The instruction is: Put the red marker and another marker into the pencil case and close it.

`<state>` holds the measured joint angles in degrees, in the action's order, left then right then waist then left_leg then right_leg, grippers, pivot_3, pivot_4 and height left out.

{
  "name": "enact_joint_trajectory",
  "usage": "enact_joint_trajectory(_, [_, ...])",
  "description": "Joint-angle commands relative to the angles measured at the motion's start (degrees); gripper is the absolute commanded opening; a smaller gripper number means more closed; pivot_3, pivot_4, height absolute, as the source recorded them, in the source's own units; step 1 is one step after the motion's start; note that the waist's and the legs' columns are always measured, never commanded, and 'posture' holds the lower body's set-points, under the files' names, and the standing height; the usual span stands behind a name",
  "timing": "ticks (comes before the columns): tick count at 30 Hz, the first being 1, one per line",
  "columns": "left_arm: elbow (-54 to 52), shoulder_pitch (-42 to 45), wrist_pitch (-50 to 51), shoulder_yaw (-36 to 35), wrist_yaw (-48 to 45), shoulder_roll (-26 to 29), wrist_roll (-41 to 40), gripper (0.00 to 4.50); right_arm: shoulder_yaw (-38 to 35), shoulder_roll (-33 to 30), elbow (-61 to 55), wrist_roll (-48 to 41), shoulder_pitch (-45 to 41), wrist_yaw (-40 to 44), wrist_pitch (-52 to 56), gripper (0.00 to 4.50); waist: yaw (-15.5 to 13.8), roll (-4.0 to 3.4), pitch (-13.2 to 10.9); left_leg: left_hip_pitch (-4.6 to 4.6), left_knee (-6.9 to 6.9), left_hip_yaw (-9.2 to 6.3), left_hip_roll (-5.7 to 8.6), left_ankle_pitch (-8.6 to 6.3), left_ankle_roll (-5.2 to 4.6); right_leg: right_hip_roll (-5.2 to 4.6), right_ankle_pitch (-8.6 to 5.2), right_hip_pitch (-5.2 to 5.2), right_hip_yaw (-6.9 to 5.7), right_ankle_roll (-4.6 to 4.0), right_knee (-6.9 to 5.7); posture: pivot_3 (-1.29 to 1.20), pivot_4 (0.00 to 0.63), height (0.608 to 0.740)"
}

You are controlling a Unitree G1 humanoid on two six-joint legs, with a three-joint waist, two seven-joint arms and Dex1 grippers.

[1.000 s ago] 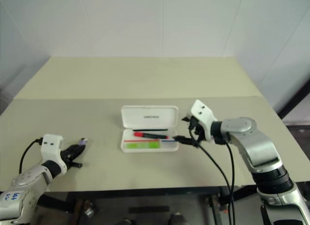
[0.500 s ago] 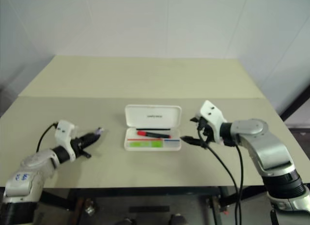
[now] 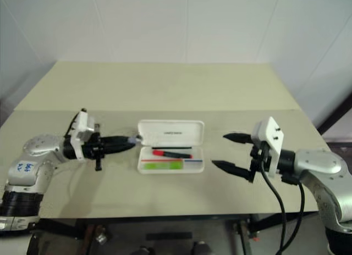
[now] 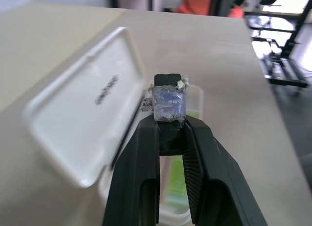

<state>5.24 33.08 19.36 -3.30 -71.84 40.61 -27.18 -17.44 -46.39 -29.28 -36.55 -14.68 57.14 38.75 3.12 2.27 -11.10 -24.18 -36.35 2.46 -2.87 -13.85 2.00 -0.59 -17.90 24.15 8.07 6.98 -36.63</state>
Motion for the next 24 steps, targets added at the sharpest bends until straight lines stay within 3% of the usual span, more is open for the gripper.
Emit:
enact_joint_trajectory(1, [-0.59,2.74,-0.14,3.43,-4.16,-1.91,-0.94,0.35,-3.84,-0.89,-3.38,-2.82,0.54,-1.37,-0.97,4.5,0.04,0.0,0.0,0.0,-0.07,0.0,0.0,0.0,0.0,0.0,0.0,-0.01,0.01,0.01,-0.05,0.0,0.15,0.74])
enact_joint_trajectory(9, [5.87,8.71,-4.59,13.1,-4.69,-8.8,6.86,0.35,-9.24,-1.4,-5.38,-7.06,6.27,-0.4,-3.43,4.5,-0.09,0.0,0.0,0.0,-0.56,-0.12,0.01,0.0,-0.02,0.06,0.01,-0.09,0.01,0.02,-0.4,0.0,0.15,0.74])
enact_joint_trajectory(16, [16.94,14.2,-8.62,19.1,0.38,-15.68,16.6,0.35,-7.86,-0.51,-5.66,-5.16,8.13,-4.28,-5.61,4.5,0.06,0.0,0.0,0.05,-0.84,-0.13,0.08,0.04,-0.09,0.04,0.19,-0.34,0.14,0.33,-0.25,0.0,0.15,0.74])
enact_joint_trajectory(24, [23.21,19.07,-10.19,21.91,2.38,-21.99,21.58,0.35,-7.15,-0.07,-6.23,-4.77,9.53,-8.27,-6.59,4.5,-0.15,0.0,0.0,0.02,-0.74,-0.22,0.1,0.03,-0.11,0.05,0.19,-0.35,0.13,0.34,-0.23,0.0,0.15,0.74])
